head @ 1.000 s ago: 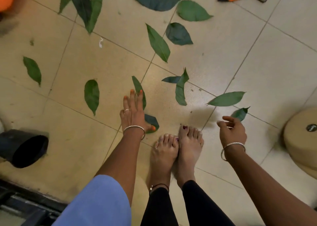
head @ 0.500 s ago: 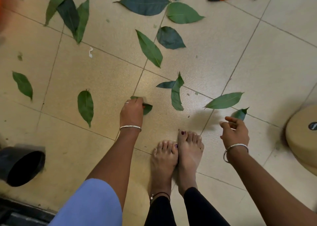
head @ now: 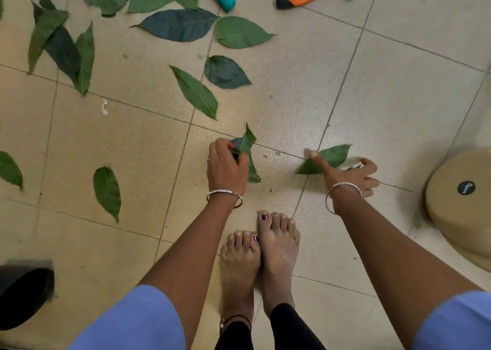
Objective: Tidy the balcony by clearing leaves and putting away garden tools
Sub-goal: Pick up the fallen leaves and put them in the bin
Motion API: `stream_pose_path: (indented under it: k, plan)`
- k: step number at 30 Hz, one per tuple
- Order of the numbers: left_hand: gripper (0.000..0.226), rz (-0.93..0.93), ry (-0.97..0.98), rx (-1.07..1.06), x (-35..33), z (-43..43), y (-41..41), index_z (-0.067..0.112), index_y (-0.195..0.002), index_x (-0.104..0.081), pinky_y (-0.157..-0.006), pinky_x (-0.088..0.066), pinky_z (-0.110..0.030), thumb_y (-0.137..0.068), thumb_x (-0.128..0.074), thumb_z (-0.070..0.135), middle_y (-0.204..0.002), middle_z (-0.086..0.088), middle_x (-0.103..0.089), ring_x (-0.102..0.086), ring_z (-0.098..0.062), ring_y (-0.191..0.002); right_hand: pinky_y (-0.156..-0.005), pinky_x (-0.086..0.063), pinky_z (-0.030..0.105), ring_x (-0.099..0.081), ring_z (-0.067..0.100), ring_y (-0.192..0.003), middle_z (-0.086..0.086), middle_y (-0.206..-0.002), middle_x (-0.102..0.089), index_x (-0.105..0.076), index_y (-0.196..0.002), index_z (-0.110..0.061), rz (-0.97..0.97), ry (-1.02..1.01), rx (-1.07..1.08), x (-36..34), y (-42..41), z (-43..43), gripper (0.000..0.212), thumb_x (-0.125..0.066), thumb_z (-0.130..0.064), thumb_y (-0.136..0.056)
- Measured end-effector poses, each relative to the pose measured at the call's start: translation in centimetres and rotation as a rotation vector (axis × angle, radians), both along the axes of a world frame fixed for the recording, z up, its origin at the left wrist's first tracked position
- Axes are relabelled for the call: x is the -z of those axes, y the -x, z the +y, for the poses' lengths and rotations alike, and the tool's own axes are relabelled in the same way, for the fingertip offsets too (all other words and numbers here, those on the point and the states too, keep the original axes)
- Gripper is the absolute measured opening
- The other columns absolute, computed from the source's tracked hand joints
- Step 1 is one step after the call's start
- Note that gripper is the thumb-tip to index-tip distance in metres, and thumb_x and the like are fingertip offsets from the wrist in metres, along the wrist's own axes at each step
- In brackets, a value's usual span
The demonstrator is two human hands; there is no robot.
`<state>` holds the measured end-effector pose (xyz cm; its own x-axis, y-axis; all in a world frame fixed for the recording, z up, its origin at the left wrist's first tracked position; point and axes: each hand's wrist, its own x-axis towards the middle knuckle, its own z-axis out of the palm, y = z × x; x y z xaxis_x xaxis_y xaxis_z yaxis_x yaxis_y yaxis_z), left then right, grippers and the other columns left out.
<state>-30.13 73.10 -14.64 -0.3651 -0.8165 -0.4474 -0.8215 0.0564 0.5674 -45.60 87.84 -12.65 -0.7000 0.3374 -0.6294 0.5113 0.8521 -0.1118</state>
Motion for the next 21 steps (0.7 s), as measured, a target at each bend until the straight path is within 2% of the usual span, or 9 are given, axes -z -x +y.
stream_pose_path:
  k: [2,4,8,10,14,17,21]
  plan:
    - [0.053,0.000,-0.040,0.027,0.8,0.0,0.8,0.010,-0.119,-0.046,-0.076,-0.044,-0.034,-0.083,-0.069,0.041,-0.112,-0.008,-0.054,-0.052,-0.022,-0.093,-0.102,-0.034,0.046,-0.034,0.037,-0.125,0.017,-0.137,-0.029,-0.027,-0.135,-0.023,0.025,-0.032,-0.032,0.9,0.0,-0.7,0.113,-0.082,-0.071,-0.048]
    - [0.066,-0.050,-0.059,0.066,1.7,-0.1,1.2,0.015,-0.126,-0.041,-0.082,-0.045,-0.037,-0.079,-0.074,0.046,-0.120,-0.010,-0.053,-0.052,-0.025,-0.100,-0.099,-0.037,0.046,-0.035,0.037,-0.124,0.016,-0.136,-0.030,-0.031,-0.130,-0.024,0.055,-0.009,-0.033,1.7,0.1,-1.1,0.099,-0.085,-0.061,-0.055]
    - [0.046,-0.101,0.039,0.172,2.9,-0.2,1.3,0.016,-0.110,-0.048,-0.075,-0.042,-0.034,-0.081,-0.075,0.037,-0.108,-0.008,-0.054,-0.052,-0.027,-0.095,-0.094,-0.044,0.045,-0.047,0.037,-0.117,0.015,-0.129,-0.042,-0.048,-0.125,-0.014,0.064,0.055,-0.132,2.8,0.2,-1.2,0.072,-0.081,-0.049,-0.071]
    - [0.030,-0.125,0.087,0.199,2.9,0.0,1.2,0.012,-0.103,-0.054,-0.072,-0.044,-0.037,-0.086,-0.070,0.031,-0.106,-0.009,-0.053,-0.051,-0.029,-0.094,-0.087,-0.046,0.039,-0.055,0.034,-0.107,0.015,-0.119,-0.050,-0.059,-0.113,-0.007,0.084,0.090,-0.222,2.9,0.2,-1.1,0.055,-0.076,-0.045,-0.079]
    - [0.019,-0.195,0.186,0.371,2.4,0.1,0.6,0.002,-0.102,-0.058,-0.065,-0.041,-0.039,-0.091,-0.064,0.015,-0.106,-0.018,-0.055,-0.055,-0.037,-0.089,-0.067,-0.044,0.028,-0.057,0.026,-0.086,0.014,-0.095,-0.063,-0.063,-0.098,-0.001,0.024,0.200,-0.222,1.8,0.0,-1.0,0.025,-0.067,-0.023,-0.087]
    - [0.010,-0.170,0.145,0.227,0.3,-1.0,-0.8,-0.002,-0.095,-0.056,-0.059,-0.030,-0.033,-0.087,-0.058,0.003,-0.100,-0.019,-0.054,-0.051,-0.031,-0.077,-0.055,-0.044,0.027,-0.053,0.023,-0.070,0.011,-0.078,-0.058,-0.061,-0.088,-0.001,-0.033,0.235,-0.174,-0.1,-0.7,-1.1,0.015,-0.062,-0.015,-0.085]
    - [0.008,-0.099,-0.036,-0.014,-4.3,-2.8,-4.1,0.007,-0.084,-0.047,-0.056,-0.028,-0.034,-0.085,-0.054,0.003,-0.074,-0.010,-0.049,-0.046,-0.026,-0.068,-0.053,-0.043,0.028,-0.050,0.022,-0.067,0.010,-0.079,-0.053,-0.055,-0.087,-0.004,-0.049,0.196,-0.134,-4.1,-1.8,-2.7,0.005,-0.056,-0.009,-0.087]
